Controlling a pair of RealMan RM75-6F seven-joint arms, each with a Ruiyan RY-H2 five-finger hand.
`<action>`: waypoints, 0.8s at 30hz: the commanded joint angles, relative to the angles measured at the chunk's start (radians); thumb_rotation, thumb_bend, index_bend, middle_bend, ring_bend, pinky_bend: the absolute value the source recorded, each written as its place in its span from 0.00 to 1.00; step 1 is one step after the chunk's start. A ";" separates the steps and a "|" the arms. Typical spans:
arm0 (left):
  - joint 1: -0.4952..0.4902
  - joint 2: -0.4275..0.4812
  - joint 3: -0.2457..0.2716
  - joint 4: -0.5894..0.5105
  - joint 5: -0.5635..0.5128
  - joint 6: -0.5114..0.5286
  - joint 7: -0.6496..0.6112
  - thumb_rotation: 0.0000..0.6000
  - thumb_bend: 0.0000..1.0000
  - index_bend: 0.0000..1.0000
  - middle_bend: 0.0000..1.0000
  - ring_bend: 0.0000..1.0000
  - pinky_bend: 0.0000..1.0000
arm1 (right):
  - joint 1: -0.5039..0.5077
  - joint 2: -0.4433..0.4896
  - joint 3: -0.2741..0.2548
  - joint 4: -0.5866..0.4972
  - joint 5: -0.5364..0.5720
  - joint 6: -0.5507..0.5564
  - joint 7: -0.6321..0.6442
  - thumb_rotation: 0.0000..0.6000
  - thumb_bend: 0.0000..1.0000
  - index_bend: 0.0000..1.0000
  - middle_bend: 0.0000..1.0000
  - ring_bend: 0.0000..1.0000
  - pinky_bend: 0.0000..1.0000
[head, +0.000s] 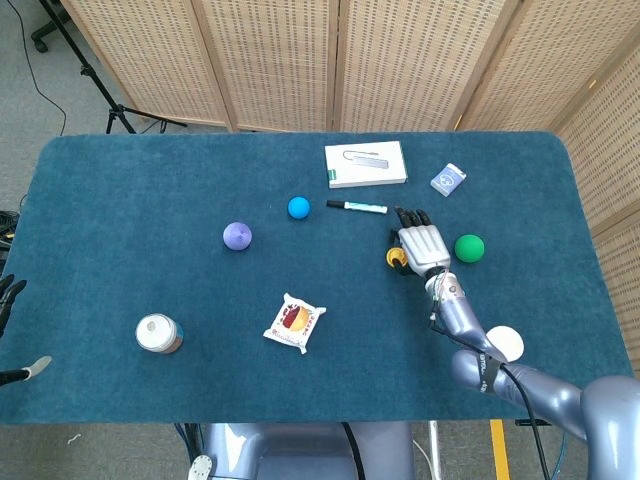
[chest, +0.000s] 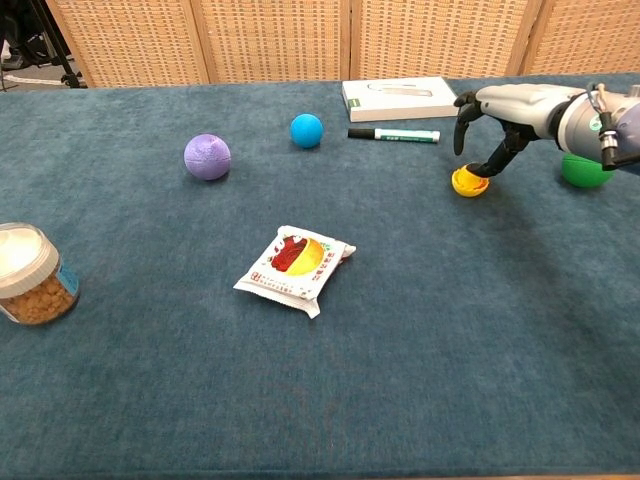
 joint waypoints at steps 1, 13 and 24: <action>0.000 0.000 -0.001 0.000 0.000 0.001 -0.002 1.00 0.00 0.00 0.00 0.00 0.00 | -0.001 0.006 0.000 -0.012 0.001 0.008 -0.001 1.00 0.41 0.37 0.00 0.00 0.00; 0.009 0.004 0.009 0.008 0.029 0.021 -0.018 1.00 0.00 0.00 0.00 0.00 0.00 | -0.149 0.218 -0.052 -0.368 -0.196 0.269 0.033 1.00 0.11 0.26 0.00 0.00 0.00; 0.034 0.003 0.018 0.031 0.076 0.083 -0.056 1.00 0.00 0.00 0.00 0.00 0.00 | -0.451 0.391 -0.206 -0.587 -0.498 0.674 0.175 1.00 0.00 0.16 0.00 0.00 0.00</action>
